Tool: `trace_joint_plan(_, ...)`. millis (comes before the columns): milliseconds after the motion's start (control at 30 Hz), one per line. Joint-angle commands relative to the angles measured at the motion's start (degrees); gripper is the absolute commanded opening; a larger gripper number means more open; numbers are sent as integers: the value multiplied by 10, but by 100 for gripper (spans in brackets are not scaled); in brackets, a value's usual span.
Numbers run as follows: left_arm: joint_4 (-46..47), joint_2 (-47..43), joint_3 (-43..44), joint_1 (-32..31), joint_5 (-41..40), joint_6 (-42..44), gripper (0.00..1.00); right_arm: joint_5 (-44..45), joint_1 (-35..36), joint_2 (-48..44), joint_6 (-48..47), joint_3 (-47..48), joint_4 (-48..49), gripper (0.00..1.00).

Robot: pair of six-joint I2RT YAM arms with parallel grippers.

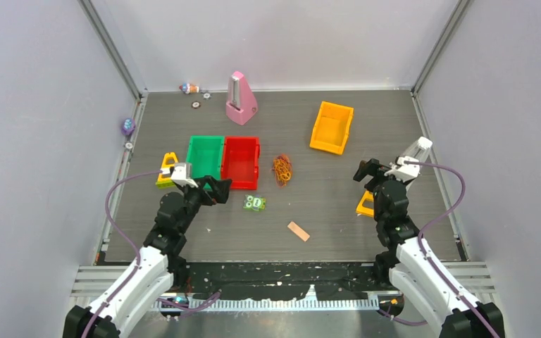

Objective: Untangle the cables
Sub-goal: Untie the cable.

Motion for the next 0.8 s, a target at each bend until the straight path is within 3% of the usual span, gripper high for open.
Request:
trace_joint_plan(0,43,2,-8,-2,28,10,99,17,-2,6,53,0,5,94)
trace_joint_plan(233,49,49,12,-2,103,36,99,-74,-2,30,31,-7,47,94)
trace_joint_plan(400,112,91,10,-7,152,16,99,-222,15,123,-1,22,95,94)
trace_joint_plan(533,110,105,17,-11,112,-10,99,-227,91,190,-46,70,95,94)
trace_joint_plan(767,127,140,29,-29,189,35,99,-253,156,248,-56,91,135,99)
